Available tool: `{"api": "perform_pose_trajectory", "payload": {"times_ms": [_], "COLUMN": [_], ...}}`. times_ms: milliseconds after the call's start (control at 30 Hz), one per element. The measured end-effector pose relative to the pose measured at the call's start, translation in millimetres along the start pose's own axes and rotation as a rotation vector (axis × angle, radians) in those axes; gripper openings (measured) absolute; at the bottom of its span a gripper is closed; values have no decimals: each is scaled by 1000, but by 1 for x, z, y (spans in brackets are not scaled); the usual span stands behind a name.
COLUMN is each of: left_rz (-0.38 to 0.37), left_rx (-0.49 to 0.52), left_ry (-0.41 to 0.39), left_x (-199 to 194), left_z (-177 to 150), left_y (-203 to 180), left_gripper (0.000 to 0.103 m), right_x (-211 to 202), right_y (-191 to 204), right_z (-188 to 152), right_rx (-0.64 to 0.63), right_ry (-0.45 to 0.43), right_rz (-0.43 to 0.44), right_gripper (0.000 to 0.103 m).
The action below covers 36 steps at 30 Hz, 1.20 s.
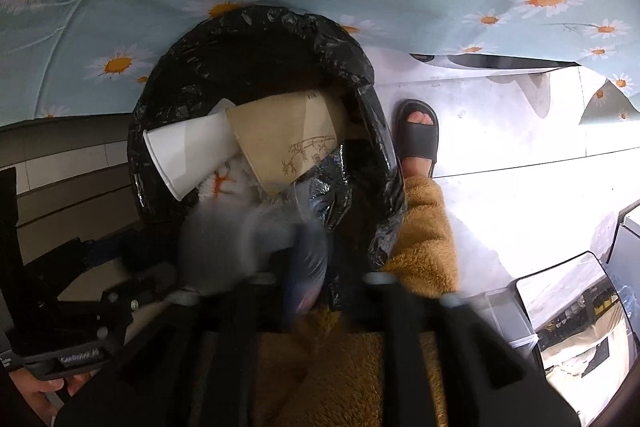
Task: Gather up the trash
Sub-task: 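Open both grippers to drop the glove and clear cup into the bin, then raise both grippers back up toward the counter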
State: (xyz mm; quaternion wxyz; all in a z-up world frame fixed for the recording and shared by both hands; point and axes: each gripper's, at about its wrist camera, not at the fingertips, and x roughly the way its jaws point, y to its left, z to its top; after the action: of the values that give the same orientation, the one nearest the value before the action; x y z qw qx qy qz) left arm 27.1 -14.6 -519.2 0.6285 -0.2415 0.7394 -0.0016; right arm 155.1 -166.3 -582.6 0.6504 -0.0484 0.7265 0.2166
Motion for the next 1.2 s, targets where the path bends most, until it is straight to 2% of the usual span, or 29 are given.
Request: {"api": "perform_pose_trajectory", "payload": {"times_ms": [100, 333, 500, 767, 833, 867, 933, 1033, 1100, 1200], "left_rz": [-10, 1, -23, -90, -98, -103, -119, -105, -102, -104], "left_rx": [-13, -25, -54, -51, -37, -18, 17, 19, 12, 18], "left_ry": [11, -19, -52, -119, -132, -135, -162, -202, -243, -295], "left_x": [-2, -17, -45, -102, -116, -127, -148, -182, -206, -240], "left_z": [-2, -7, -12, -30, -32, -35, -42, -49, -52, -52], "left_y": [2, 5, 13, 4, -1, -5, -10, -10, -11, -16], "left_gripper": [81, 81, 81, 81, 81, 81, 81, 83, 87, 88], "right_x": [-6, -23, -48, -117, -135, -147, -170, -202, -229, -268], "right_y": [1, -2, -7, 4, 11, 17, 27, 37, 45, 51], "right_z": [1, 1, -3, -19, -24, -27, -33, -40, -44, -43], "right_rx": [3, 21, 15, -40, -74, -103, -150, -201, -229, -258], "right_ry": [-26, -36, -54, -118, -171, -197, -232, -285, -331, -391], "right_rz": [2, 66, 88, 140, 113, 112, 124, 141, 148, 169], "right_gripper": [57, 57, 57, 64, 67, 73, 74, 79, 80, 81]}}
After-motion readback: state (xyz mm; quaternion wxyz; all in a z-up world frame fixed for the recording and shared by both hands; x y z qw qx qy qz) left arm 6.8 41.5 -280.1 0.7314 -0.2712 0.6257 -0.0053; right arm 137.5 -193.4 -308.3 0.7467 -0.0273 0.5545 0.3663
